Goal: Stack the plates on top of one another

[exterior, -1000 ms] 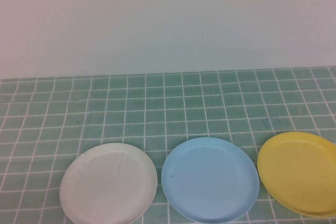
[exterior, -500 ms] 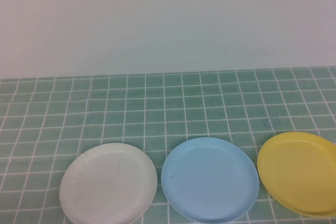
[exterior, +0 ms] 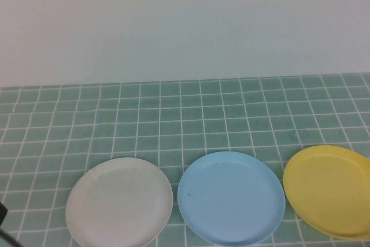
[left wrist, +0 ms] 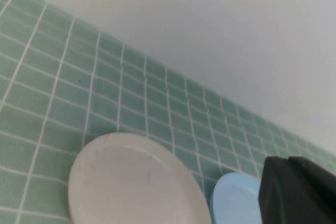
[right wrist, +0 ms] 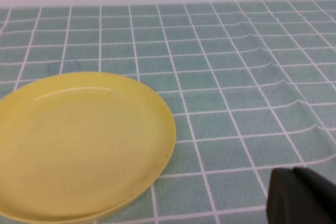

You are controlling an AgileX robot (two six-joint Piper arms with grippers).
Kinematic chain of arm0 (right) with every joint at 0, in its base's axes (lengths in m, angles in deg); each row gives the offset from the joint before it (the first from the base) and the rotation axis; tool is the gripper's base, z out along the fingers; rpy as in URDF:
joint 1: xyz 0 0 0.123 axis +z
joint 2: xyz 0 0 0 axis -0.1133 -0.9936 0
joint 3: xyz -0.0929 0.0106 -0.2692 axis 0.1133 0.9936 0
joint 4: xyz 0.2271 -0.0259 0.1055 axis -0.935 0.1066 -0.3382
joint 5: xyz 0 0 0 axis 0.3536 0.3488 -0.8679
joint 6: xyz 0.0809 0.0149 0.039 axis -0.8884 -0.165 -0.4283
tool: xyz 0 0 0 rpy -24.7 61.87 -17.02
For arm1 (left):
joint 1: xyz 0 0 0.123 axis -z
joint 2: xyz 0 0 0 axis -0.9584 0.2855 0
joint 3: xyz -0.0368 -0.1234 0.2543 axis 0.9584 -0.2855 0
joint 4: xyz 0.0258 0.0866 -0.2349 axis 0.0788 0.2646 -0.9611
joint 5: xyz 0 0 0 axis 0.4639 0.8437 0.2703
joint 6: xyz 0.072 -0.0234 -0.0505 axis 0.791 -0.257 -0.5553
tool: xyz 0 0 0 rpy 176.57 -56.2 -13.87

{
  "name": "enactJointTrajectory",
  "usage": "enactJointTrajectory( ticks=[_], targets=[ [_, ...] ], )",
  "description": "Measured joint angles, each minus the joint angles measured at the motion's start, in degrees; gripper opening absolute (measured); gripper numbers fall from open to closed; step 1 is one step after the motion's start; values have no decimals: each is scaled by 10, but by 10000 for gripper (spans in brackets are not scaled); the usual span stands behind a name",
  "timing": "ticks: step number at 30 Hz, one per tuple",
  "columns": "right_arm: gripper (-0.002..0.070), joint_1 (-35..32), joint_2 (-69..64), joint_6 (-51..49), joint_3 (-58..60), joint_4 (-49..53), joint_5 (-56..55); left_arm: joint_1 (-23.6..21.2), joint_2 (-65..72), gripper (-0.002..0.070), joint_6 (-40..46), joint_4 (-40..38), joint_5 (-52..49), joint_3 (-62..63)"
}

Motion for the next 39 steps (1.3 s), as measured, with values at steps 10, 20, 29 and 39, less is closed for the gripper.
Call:
enactJointTrajectory(
  ticks=[10, 20, 29, 39],
  targets=[
    [-2, 0, 0, 0, 0, 0, 0, 0, 286, 0, 102, 46, -23, 119],
    [-2, 0, 0, 0, 0, 0, 0, 0, 521, 0, 256, -65, -44, 195],
    [-2, 0, 0, 0, 0, 0, 0, 0, 630, 0, 277, -84, -43, 218],
    [-2, 0, 0, 0, 0, 0, 0, 0, 668, 182, 190, 17, -53, 218]
  ],
)
